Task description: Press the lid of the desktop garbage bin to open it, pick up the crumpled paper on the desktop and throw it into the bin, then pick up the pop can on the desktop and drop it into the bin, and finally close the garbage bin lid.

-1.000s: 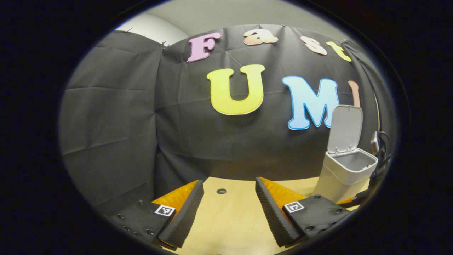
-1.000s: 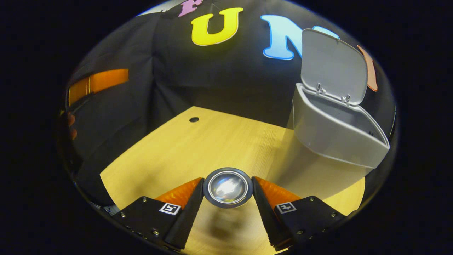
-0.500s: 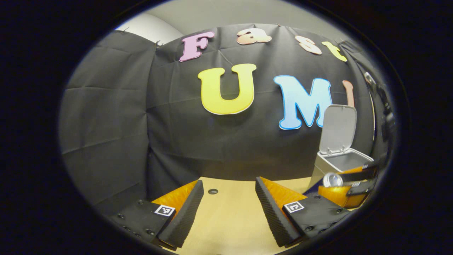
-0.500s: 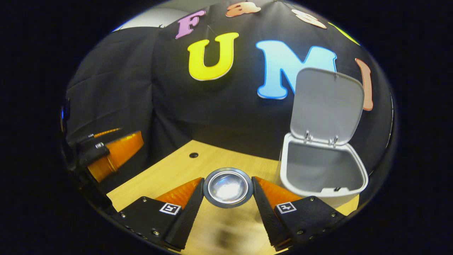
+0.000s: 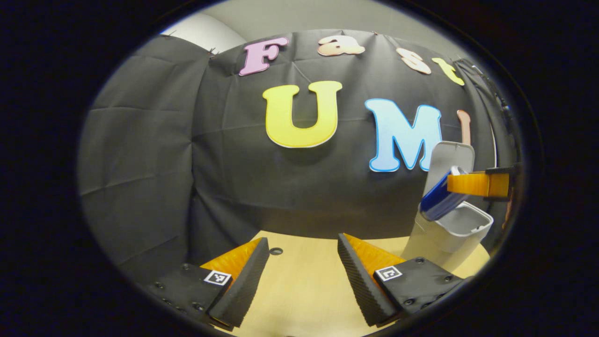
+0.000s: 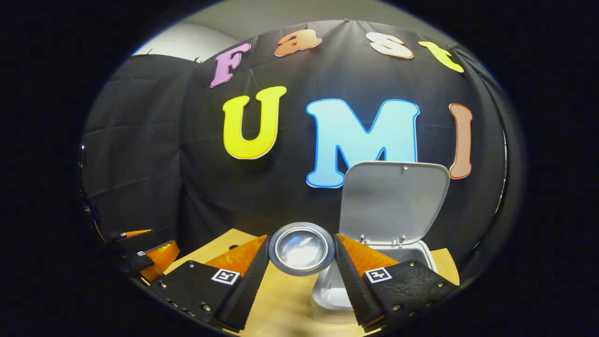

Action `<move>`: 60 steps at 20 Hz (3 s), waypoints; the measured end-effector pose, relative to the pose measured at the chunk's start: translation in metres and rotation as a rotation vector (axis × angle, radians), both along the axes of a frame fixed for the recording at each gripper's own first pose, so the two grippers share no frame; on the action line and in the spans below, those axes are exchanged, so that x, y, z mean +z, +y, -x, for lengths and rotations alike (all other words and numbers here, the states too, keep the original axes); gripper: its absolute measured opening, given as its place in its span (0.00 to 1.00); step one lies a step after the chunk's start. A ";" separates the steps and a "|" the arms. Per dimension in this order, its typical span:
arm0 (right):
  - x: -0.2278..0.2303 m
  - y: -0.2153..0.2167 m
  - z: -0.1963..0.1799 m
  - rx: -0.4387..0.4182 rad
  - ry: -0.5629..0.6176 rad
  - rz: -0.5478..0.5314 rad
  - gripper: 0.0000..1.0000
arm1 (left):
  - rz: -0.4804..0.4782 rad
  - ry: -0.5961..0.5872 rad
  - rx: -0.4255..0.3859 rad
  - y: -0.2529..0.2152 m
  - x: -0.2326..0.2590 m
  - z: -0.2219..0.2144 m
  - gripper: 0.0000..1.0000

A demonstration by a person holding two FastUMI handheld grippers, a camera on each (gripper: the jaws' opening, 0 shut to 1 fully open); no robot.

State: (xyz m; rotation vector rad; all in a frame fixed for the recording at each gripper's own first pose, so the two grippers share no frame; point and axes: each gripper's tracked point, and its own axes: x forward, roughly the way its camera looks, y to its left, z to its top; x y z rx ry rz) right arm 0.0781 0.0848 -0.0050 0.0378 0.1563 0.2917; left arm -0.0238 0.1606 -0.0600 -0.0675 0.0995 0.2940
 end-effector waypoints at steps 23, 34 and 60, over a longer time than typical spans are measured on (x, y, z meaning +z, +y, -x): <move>-0.135 -0.101 -0.041 -0.223 0.345 0.033 0.83 | -0.021 0.043 -0.017 -0.003 -0.009 -0.022 0.96; -0.146 -0.098 -0.040 -0.219 0.348 0.042 0.84 | -0.029 0.059 -0.021 -0.008 -0.011 -0.024 0.96; -0.142 -0.095 -0.039 -0.206 0.324 0.034 0.86 | -0.036 0.060 -0.012 -0.007 -0.009 -0.016 0.96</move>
